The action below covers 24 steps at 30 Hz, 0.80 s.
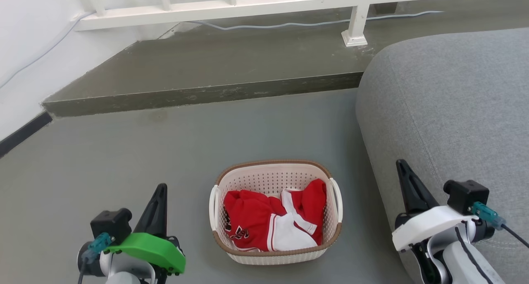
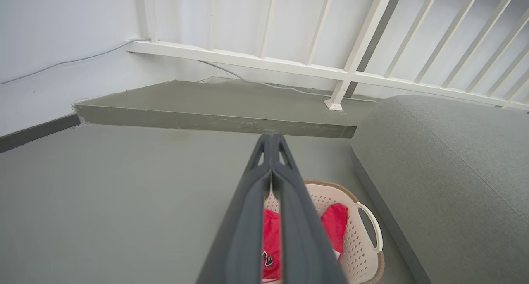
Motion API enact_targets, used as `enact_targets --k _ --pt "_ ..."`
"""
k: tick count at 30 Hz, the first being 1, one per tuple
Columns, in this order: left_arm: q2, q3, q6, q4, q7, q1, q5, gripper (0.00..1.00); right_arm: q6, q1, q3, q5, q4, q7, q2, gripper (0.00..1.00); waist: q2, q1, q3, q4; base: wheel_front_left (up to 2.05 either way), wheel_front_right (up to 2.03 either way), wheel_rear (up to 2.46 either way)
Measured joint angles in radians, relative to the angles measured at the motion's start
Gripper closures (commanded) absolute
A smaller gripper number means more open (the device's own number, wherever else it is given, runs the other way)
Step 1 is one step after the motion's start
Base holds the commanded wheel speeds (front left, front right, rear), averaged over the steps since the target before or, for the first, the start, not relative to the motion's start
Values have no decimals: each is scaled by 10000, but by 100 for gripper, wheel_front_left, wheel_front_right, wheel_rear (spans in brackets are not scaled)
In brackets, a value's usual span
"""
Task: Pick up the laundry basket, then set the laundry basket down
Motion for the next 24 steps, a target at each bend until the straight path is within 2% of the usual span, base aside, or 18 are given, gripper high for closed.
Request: enact_targets --k 6,24 --pt "-6 109 0 -10 102 3 -424 100 17 -2 -127 326 -6 86 13 100 0 0 -10 25 0 0 0" --pt "-8 552 -2 -48 717 2 -2518 100 142 -21 -702 2615 -6 704 159 100 0 0 -33 104 0 0 0"
